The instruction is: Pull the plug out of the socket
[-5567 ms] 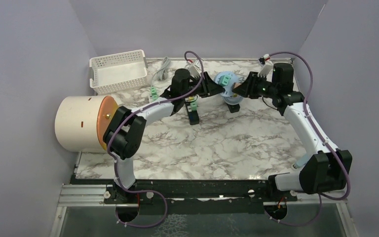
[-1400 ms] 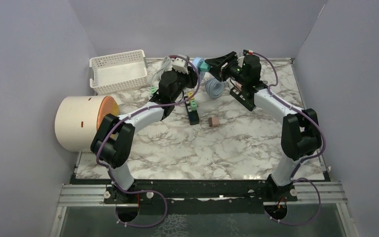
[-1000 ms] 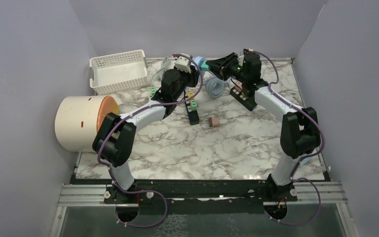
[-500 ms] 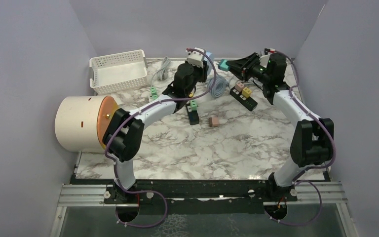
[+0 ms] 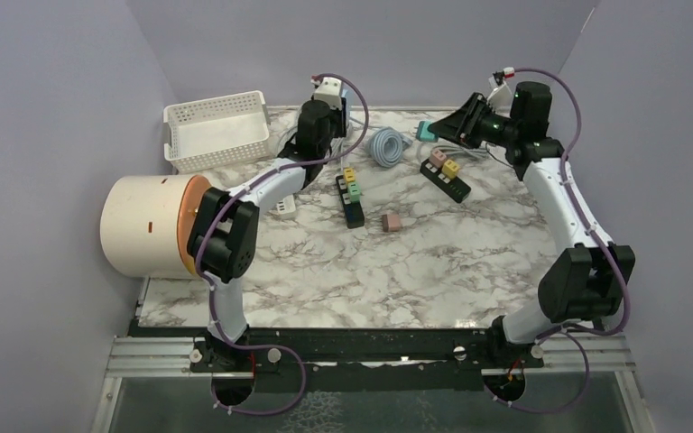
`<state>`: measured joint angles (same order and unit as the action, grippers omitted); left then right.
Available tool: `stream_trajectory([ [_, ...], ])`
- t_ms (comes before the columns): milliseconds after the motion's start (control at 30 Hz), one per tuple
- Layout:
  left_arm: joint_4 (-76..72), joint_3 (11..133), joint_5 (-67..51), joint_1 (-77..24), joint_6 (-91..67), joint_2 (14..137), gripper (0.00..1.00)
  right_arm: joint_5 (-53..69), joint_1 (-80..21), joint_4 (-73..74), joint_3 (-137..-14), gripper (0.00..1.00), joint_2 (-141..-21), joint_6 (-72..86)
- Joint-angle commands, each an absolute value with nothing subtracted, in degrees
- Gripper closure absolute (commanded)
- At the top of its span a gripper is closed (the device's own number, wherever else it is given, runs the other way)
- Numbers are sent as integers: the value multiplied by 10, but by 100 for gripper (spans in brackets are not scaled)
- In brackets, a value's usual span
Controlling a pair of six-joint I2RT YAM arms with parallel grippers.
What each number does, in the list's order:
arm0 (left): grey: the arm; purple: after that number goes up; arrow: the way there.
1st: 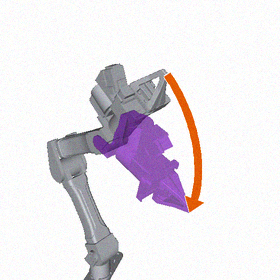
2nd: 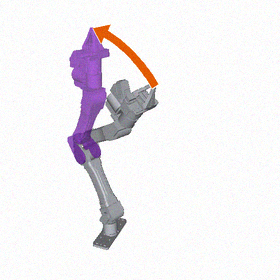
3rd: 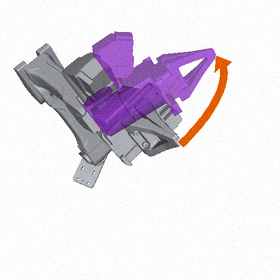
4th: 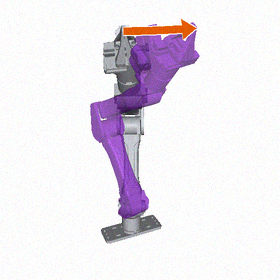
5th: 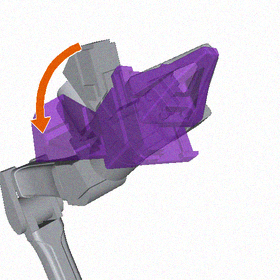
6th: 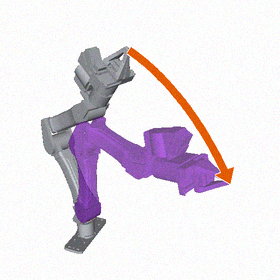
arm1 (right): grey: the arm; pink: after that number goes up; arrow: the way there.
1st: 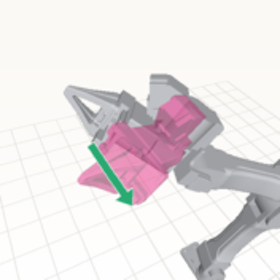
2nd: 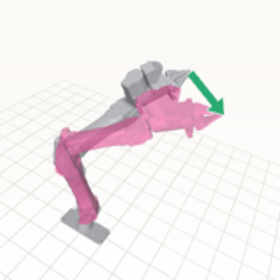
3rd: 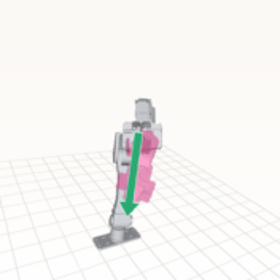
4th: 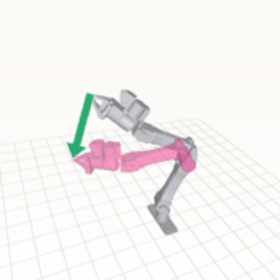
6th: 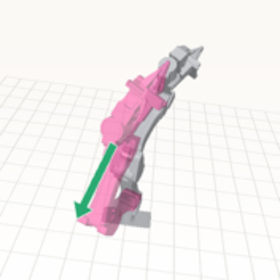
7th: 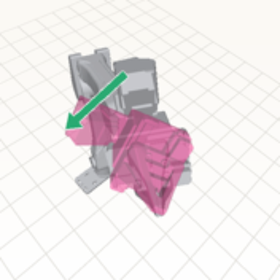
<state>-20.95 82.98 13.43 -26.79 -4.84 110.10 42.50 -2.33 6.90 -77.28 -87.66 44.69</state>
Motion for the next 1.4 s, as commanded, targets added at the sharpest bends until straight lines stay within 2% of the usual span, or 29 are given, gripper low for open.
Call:
stream_trajectory([
  [0, -235, 868, -23, -233, -70, 1119, 100, 376, -24, 421, -868, 99, -887, 79],
  [67, -235, 875, -83, -208, -108, 1131, 100, 389, -24, 468, -849, 99, -899, 23],
  [167, -233, 893, -168, -178, -139, 1147, 85, 466, -24, 468, -784, 99, -891, 7],
  [300, -216, 904, -183, -159, -137, 1151, 71, 550, -32, 275, -606, 99, -787, 124],
  [400, -187, 920, -179, -156, -123, 1157, 61, 560, -40, 112, -478, 99, -717, 242],
  [500, -152, 939, -170, -156, -120, 1167, 49, 546, -63, 73, -416, 99, -715, 276],
  [533, -146, 940, -166, -156, -122, 1169, 39, 537, -71, 60, -405, 99, -724, 279],
  [567, -144, 938, -164, -156, -123, 1168, 14, 532, -75, 41, -394, 99, -734, 286],
  [600, -144, 936, -162, -156, -124, 1166, 3, 530, -76, 18, -383, 99, -745, 297],
  [1000, -94, 918, -135, -154, -131, 1107, 1, 538, -98, -91, -420, 99, -945, 325],
  [1200, 25, 964, -46, -146, -111, 1101, 1, 521, -115, -111, -440, 99, -998, 327],
  [1367, 67, 980, 4, -142, -92, 1097, 1, 504, -115, -112, -451, 99, -1028, 325],
])
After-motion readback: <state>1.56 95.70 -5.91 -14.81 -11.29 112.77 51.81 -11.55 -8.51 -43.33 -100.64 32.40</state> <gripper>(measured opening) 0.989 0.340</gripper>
